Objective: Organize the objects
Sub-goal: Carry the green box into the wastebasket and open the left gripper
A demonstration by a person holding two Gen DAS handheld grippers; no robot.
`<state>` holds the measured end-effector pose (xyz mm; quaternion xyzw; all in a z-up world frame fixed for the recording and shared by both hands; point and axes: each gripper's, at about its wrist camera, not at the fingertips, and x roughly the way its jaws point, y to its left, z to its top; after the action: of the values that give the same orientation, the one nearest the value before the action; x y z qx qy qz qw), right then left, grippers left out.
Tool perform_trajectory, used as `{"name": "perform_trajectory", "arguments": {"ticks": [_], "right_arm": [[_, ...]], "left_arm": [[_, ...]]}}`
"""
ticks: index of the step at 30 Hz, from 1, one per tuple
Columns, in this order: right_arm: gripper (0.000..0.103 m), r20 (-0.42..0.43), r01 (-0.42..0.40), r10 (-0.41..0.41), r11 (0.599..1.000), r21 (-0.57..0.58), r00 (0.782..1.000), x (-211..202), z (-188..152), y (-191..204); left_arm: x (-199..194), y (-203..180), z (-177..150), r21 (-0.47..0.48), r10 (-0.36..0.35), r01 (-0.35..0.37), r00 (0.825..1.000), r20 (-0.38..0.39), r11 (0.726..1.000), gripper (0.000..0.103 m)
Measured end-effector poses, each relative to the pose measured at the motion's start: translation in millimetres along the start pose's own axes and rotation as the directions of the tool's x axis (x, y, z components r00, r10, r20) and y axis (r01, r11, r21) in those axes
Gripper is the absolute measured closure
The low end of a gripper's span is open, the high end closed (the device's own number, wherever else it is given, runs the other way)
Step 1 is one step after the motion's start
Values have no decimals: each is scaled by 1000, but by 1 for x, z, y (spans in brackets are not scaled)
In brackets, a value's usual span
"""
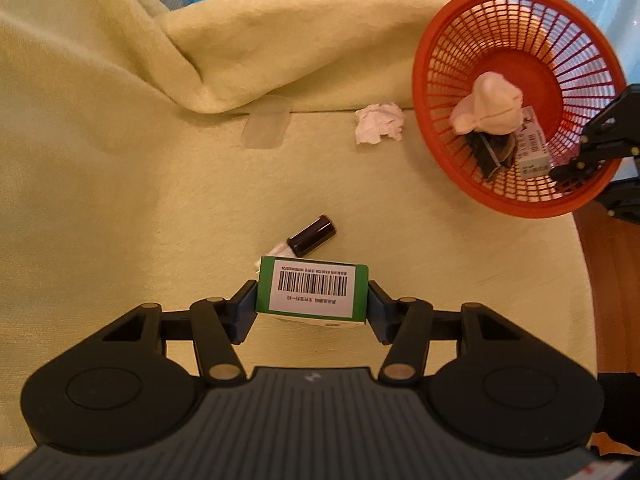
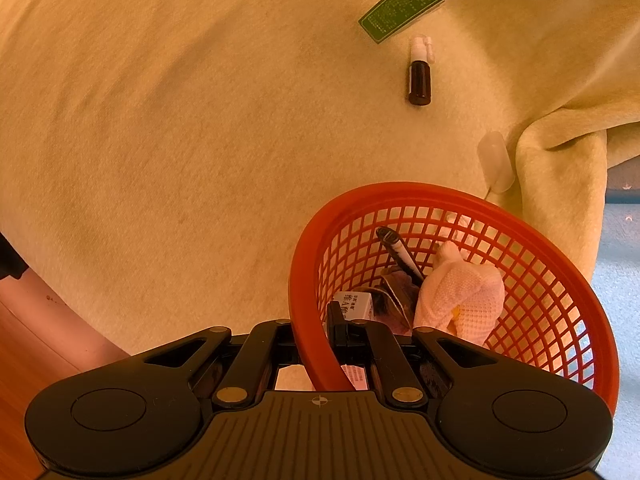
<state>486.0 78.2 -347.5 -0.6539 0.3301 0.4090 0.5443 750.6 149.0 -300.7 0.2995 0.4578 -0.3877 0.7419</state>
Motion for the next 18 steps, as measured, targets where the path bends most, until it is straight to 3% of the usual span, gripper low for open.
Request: {"name": "perform_trajectory", "arguments": {"ticks": [18], "right_arm": [[101, -4, 8, -8, 1000, 4, 1000, -2, -4, 1]], "left_arm": [[-23, -33, 28, 30, -48, 46, 995, 86, 999, 52]]}}
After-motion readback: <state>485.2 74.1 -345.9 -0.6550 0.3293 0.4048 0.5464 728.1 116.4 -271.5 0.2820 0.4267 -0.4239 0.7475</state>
